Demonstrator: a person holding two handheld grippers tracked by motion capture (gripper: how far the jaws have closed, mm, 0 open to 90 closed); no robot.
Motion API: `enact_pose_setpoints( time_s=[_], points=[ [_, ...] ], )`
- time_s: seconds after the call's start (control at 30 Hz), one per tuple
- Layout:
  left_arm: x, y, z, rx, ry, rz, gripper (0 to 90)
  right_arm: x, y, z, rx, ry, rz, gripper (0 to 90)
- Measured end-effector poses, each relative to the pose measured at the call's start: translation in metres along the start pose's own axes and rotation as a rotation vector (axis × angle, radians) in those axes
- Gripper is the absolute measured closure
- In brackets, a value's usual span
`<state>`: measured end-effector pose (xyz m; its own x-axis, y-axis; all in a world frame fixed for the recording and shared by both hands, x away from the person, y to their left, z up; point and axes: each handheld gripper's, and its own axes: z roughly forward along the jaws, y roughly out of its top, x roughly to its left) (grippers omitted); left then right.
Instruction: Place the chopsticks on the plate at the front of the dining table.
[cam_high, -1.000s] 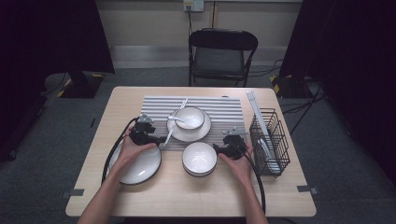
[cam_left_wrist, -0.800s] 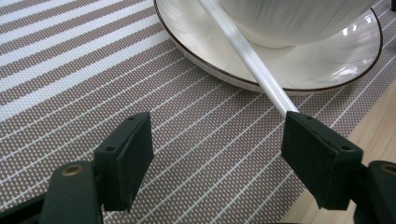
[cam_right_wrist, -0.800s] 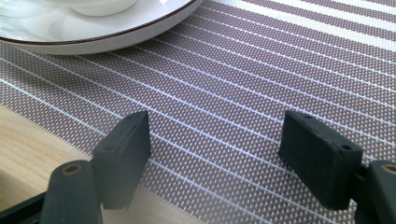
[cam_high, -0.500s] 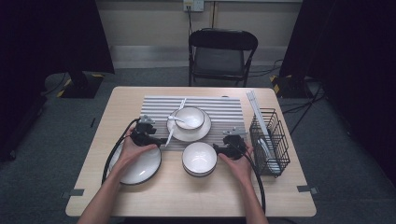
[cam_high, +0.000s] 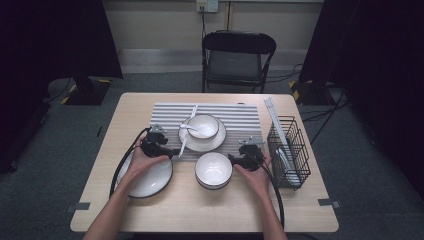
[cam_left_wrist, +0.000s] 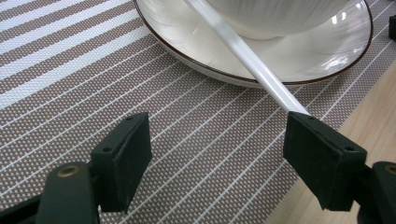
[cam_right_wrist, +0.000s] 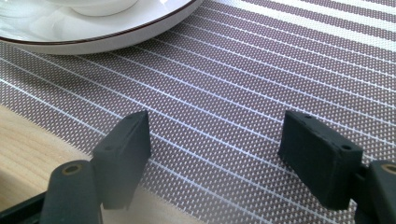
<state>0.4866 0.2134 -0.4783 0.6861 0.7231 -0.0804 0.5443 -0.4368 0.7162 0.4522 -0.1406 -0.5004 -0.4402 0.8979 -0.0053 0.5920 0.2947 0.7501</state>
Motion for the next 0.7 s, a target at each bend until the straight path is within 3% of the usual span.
enact_pose_setpoints(
  time_s=[0.27,0.33,0.4,0.7],
  points=[
    [-0.0020,0.0006,-0.0004,-0.013,0.005,0.001,23.2,0.0000,0.0000,0.0000,0.000,0.000,0.000,24.2],
    [-0.0016,0.0017,-0.0011,-0.004,-0.004,0.025,23.1,-0.0001,0.0000,0.0000,0.000,0.001,0.000,24.2],
    [-0.0033,0.0018,-0.0007,-0.004,-0.002,0.007,23.2,-0.0001,0.0000,0.0000,0.000,0.001,0.001,24.2],
    [-0.0028,0.0028,-0.0029,-0.024,-0.004,0.012,23.1,0.0000,0.0000,-0.0001,0.000,0.002,0.001,24.2]
  ],
)
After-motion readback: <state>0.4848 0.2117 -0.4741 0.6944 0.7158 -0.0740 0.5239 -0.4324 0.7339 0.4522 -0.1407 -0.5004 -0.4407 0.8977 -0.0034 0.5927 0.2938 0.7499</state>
